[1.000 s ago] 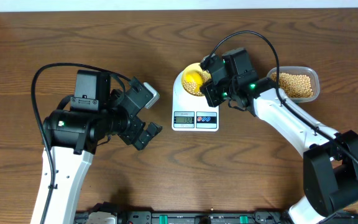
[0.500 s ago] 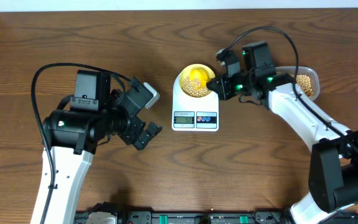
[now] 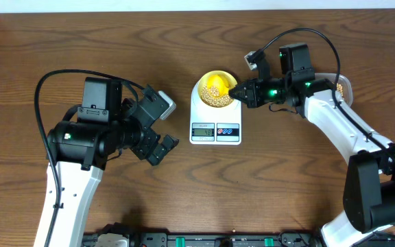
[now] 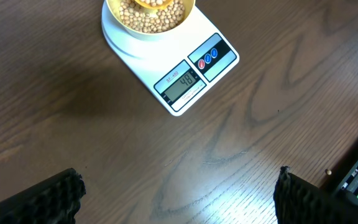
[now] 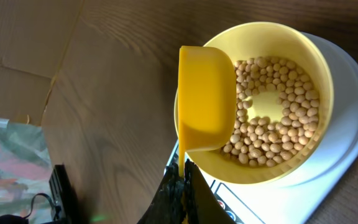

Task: Scoop item into bowl and weigh 50g on scale

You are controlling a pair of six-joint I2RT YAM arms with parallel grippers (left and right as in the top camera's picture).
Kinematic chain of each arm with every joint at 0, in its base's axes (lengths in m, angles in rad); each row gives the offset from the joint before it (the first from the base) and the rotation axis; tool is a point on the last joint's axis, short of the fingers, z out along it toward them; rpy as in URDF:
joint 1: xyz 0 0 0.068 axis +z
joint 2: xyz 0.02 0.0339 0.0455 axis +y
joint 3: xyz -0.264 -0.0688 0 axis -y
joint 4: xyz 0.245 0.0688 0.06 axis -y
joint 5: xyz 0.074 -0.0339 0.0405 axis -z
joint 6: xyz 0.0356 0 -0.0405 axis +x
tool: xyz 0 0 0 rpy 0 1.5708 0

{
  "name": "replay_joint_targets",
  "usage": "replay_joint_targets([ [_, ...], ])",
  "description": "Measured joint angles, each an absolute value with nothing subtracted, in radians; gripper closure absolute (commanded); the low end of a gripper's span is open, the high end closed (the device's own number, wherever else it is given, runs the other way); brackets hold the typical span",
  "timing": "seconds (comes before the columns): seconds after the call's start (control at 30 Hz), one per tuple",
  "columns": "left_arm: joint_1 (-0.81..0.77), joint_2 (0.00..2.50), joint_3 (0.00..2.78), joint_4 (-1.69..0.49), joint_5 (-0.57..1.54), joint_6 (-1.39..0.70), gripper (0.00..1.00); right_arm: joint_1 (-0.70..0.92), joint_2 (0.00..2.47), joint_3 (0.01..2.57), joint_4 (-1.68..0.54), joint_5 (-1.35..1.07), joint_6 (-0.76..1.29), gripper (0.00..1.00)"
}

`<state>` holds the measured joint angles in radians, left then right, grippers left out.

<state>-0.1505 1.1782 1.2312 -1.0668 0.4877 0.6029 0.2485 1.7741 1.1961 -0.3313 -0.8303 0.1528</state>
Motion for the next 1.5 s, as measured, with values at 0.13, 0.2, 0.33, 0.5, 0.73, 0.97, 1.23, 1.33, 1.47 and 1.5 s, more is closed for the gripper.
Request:
replay_joint_targets([
  [0.13,-0.150,1.178,1.231,-1.067,0.488,0.603,0.00,0.249,1.774,1.196,-0.331,-0.830,0.153,0.99],
  [0.2,-0.150,1.178,1.231,-1.067,0.488,0.603,0.00,0.249,1.774,1.196,-0.331,-0.825,0.153,0.99],
  [0.33,-0.150,1.178,1.231,-1.067,0.488,0.603,0.00,0.249,1.774,1.196,-0.331,-0.813,0.153,0.99],
  [0.5,-0.150,1.178,1.231,-1.067,0.488,0.603,0.00,0.249,1.774,1.196,-0.329,-0.810,0.152,0.99],
  [0.73,-0.150,1.178,1.231,-1.067,0.488,0.603,0.00,0.249,1.762,1.196,-0.332,-0.731,0.122,0.99],
  [0.97,-0.150,1.178,1.231,-1.067,0.488,0.603,0.00,0.278,1.691,1.196,-0.336,-0.608,0.028,0.99],
  [1.23,-0.150,1.178,1.231,-1.067,0.488,0.603,0.00,0.342,1.681,1.196,-0.381,-0.497,-0.085,0.99],
  [1.33,-0.150,1.178,1.231,-1.067,0.488,0.603,0.00,0.350,1.681,1.196,-0.381,-0.474,-0.113,0.99],
  [1.47,-0.150,1.178,1.231,-1.067,0.488,0.603,0.00,0.348,1.681,1.196,-0.384,-0.427,-0.133,0.99],
  [1.5,-0.150,1.178,1.231,-1.067,0.488,0.603,0.00,0.348,1.681,1.196,-0.385,-0.424,-0.136,0.99],
])
